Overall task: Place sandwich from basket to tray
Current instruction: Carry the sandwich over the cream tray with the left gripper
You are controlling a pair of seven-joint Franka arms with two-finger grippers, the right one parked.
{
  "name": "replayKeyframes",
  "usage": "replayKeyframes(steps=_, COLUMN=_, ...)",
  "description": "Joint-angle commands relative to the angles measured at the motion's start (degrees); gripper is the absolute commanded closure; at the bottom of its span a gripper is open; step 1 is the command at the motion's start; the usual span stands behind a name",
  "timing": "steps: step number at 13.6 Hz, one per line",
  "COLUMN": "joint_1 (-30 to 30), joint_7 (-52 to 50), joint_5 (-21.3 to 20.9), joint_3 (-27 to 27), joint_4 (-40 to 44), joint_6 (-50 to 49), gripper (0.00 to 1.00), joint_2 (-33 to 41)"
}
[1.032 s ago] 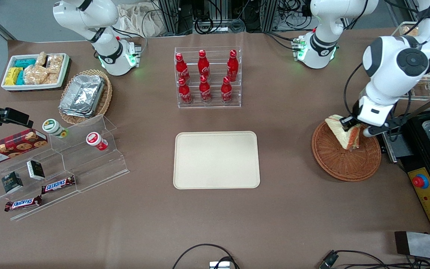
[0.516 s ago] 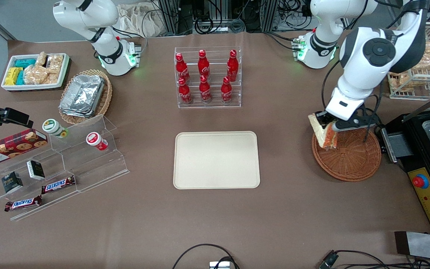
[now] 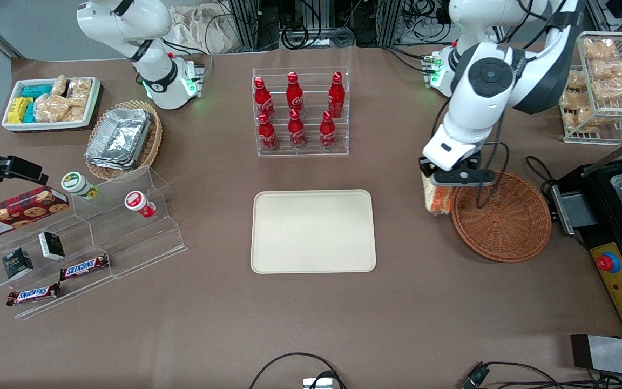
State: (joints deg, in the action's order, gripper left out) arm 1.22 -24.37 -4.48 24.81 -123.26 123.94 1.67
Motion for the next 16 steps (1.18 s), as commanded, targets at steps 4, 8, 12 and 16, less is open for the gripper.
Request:
replayKeyframes(steps=4, joint_1=1.58, joint_7=-9.51, joint_5=-7.37, joint_3=5.51, joint_4=10.30, joint_6=-1.15, gripper=0.69, joint_2=-12.19)
replayKeyframes(steps=8, joint_1=6.68, joint_7=-19.21, joint_5=-15.29, joint_3=5.51, joint_4=16.64, joint_6=-1.07, gripper=0.69, joint_2=-21.25)
replayKeyframes(steps=12, joint_1=8.35, joint_7=-19.49, joint_5=-15.65, joint_3=5.51, joint_4=19.37, joint_6=1.99, gripper=0.69, joint_2=-26.35)
replayKeyframes(steps=16, joint_1=9.50, joint_7=-19.49, joint_5=-15.91, joint_3=5.51, joint_4=19.90, joint_6=6.31, gripper=0.69, joint_2=-30.04)
